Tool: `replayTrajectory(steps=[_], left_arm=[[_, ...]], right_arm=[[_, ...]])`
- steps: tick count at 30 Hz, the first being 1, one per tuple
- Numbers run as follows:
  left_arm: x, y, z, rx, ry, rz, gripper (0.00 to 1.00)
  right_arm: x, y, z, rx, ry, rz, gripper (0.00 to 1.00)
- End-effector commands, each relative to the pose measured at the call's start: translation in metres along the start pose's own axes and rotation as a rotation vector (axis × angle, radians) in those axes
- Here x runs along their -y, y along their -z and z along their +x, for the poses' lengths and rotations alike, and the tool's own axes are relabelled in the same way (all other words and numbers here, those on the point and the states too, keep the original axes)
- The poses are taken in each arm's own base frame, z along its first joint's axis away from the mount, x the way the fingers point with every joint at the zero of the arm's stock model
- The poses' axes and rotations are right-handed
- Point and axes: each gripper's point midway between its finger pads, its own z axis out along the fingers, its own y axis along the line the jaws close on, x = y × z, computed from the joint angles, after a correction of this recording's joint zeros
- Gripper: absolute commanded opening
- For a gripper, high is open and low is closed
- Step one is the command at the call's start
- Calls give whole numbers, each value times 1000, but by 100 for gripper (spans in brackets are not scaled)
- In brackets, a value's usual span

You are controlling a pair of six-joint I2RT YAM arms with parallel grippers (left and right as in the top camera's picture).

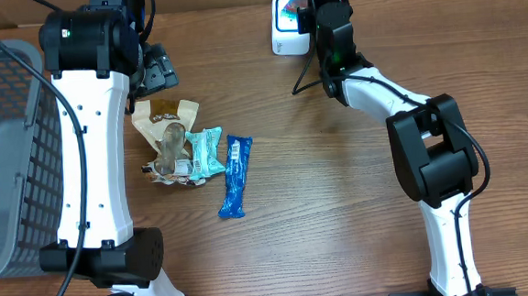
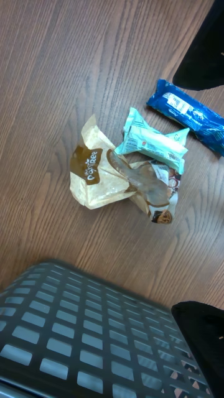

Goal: Scan the item barcode
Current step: 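Hold the Haribo bag barcode in front of the white scanner, then move the Haribo bag right and drop it on the table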

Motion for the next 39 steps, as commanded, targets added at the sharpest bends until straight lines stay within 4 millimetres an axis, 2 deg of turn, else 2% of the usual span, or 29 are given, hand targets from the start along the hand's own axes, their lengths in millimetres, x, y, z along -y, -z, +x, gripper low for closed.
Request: replayTrajectory(steps=[1,5,18,27,31,34,36,39], left_arm=[[0,-3,0,-2,19,-15,100],[0,-3,0,-2,19,-15,100],[0,-3,0,-2,19,-15,100],[0,-3,0,-2,19,-15,100],[0,-3,0,-2,19,-15,100],[0,-3,0,-2,19,-15,100],[0,-3,0,-2,19,-15,100],[0,-3,0,-2,19,-15,100]], right_arm=[[-5,-3,0,24,-5,-16,4],[-5,-5,5,27,-5,-16,4],[-6,-4,0,47,-11,-18,4],[-33,4,-17,114,39,-41,4],[-42,16,-42,144,70,5,5],[-58,31,-65,99,87,-44,4],[-68,48,-78,24,102,-101,4],[-74,87,-100,-115,98,-171,4]])
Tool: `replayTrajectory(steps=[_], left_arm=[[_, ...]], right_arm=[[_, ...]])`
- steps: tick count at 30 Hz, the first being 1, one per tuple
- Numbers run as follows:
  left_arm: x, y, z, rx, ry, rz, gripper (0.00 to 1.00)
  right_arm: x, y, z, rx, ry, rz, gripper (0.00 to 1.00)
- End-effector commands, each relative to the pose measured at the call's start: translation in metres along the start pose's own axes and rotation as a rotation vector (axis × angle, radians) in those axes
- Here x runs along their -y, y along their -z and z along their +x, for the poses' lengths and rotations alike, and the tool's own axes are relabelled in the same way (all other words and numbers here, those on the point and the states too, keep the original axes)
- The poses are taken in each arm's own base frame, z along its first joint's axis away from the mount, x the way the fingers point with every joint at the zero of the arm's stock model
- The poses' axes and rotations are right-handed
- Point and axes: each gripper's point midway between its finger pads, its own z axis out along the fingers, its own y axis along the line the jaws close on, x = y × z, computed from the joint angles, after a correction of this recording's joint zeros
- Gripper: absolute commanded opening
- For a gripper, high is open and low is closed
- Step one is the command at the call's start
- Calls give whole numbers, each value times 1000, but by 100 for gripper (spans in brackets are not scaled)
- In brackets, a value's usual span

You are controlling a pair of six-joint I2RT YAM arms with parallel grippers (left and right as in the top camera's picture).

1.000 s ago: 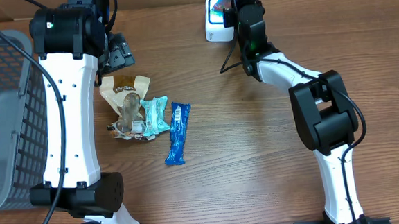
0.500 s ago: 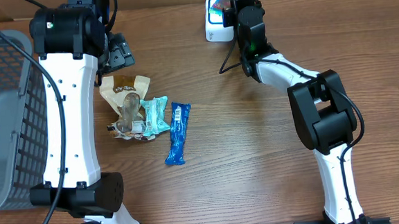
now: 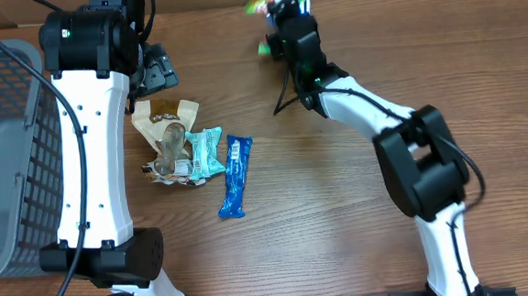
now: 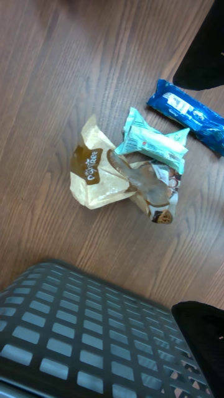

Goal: Scan the item barcode
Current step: 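Move the Haribo bag right and drop it on the table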

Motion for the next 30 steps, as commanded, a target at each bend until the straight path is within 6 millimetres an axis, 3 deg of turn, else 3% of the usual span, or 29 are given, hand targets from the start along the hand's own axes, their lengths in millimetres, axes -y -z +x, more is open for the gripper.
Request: replayTrajectory(steps=[1,6,8,11,17,24,30], left_arm=[[0,-3,0,-2,19,-15,100],[0,-3,0,-2,19,-16,100],[0,-3,0,-2,19,-15,100],[0,-3,0,-2,19,-15,100],[0,-3,0,-2,19,-16,100],[0,-3,0,-2,19,-15,100],[0,-3,0,-2,19,-15,100]], right_arm=[[17,92,-118,129,-93,-61,4],[37,180,-120,-54,-166,-107,4],[42,209,-108,-140,-187,-150,4],[53,240,-72,-316,-180,-176,4],[120,241,9,-585,-356,-7,4],[201,232,91,-705,-618,53,4],[233,215,165,-800,-741,110,4]])
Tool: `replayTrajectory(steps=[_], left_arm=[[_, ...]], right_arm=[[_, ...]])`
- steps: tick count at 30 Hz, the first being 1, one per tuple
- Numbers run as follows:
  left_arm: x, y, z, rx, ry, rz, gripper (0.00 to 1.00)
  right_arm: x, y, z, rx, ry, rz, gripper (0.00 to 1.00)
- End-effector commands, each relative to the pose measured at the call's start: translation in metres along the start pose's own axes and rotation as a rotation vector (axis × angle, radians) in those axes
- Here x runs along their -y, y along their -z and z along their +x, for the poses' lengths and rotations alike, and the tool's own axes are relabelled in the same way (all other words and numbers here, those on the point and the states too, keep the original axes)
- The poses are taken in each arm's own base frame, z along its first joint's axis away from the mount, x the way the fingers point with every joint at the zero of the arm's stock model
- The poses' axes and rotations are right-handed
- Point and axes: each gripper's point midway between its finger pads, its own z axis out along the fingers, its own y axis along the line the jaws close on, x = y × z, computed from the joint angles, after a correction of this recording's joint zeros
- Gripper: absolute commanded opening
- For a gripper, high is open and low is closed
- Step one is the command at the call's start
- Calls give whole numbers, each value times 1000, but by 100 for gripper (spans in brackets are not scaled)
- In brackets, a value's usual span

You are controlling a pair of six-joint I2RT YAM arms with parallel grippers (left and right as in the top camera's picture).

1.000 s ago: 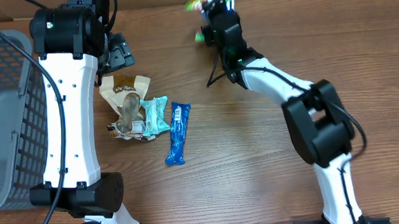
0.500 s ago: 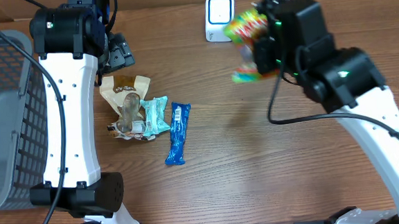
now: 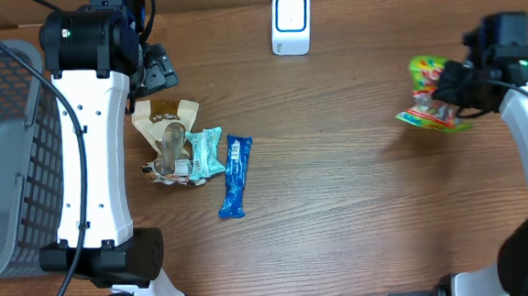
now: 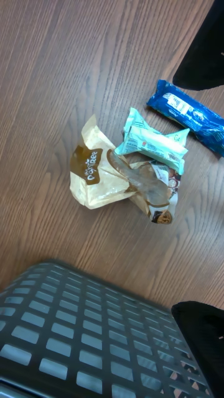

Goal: Scan the item barcode
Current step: 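Move the Haribo bag right and drop it on the table, then reach the right gripper to the blue cookie pack and grasp it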

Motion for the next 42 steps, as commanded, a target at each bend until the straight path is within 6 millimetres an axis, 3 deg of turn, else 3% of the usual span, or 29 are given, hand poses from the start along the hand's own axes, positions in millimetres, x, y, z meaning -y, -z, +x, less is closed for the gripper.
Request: replayTrajectory(steps=[1,4,6,14,15,17,18,19,22,26,30,36,38,42], left_arm=[[0,-3,0,-2,16,-15,100],[0,-3,0,-2,16,-15,100],[0,-3,0,-2,16,-15,100],[0,-3,0,-2,16,-15,100],[0,-3,0,-2,16,-15,100],[0,-3,0,-2,16,-15,100],[0,-3,0,-2,16,-15,100],[0,-3,0,-2,16,-15,100],[0,-3,0,-2,16,-15,100],[0,-3,0,-2,15,-15,100],[0,-3,0,-2,15,-15,100],[0,-3,0,-2,15,-15,100],[0,-3,0,-2,15,-15,100],[0,-3,0,-2,15,-15,100]], right_arm=[[4,-31,14,-73,-34,-41,4],[21,-57,16,-102,-39,19,4],[28,-64,17,-113,-51,33,4],[59,-46,8,-122,-189,68,4],[59,-42,6,-128,-193,71,10],[57,-32,1,-133,-195,72,45],[56,-27,-2,-132,-194,72,81],[52,-21,-5,-133,-190,66,100],[23,-1,-15,-142,-140,-31,100],[-48,20,-20,-154,-26,-306,100],[-116,22,-2,-192,66,-478,99],[-202,3,57,-318,135,-516,91],[-224,-5,80,-360,147,-496,85],[-249,-27,130,-444,175,-393,73]])
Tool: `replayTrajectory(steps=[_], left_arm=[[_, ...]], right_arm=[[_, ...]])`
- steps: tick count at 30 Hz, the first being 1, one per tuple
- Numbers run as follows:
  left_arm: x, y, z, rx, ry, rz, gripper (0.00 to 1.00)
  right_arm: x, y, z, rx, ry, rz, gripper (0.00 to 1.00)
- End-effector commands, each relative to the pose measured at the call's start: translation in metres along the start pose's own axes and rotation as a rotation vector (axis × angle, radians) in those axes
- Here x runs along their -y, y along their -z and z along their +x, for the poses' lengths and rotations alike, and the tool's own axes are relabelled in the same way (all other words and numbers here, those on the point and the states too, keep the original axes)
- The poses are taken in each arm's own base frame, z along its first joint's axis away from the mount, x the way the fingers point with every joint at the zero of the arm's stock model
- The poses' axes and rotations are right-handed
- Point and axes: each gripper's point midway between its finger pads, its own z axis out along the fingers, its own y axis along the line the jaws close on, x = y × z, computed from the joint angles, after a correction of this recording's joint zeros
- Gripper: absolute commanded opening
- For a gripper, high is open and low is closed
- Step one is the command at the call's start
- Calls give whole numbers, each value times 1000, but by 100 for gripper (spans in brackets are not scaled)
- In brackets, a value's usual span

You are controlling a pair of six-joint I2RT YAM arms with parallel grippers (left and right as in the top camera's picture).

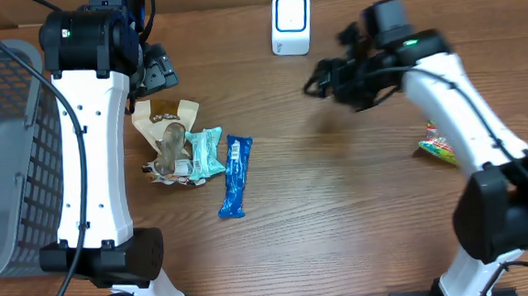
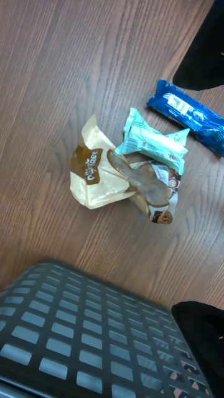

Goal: Scan the item barcode
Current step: 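Reach the right gripper to the blue cookie pack and grasp it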

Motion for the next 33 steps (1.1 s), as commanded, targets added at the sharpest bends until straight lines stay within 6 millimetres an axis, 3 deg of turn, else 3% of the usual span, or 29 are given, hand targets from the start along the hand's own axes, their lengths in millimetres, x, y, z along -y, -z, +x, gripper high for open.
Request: replayTrajectory(steps=[1,4,7,15,22,29,33], left_arm=[[0,-3,0,-2,16,-16,100],[0,-3,0,-2,16,-16,100],[0,-3,0,-2,16,-16,100],[0,-3,0,-2,16,-15,100],[0,-3,0,-2,16,-15,100],[0,-3,0,-2,16,-16,100],[0,-3,0,-2,16,-15,100]], right_arm=[[2,-41,27,-80,-87,90,72],[-6,-75,59,-174,-101,105,66],[-16,-95,87,-254,-105,82,61],[-40,-133,129,-299,-121,37,50],[-60,-158,143,-258,-25,15,41],[-55,-177,154,-242,-1,74,39],[-49,-177,153,-236,-7,96,17]])
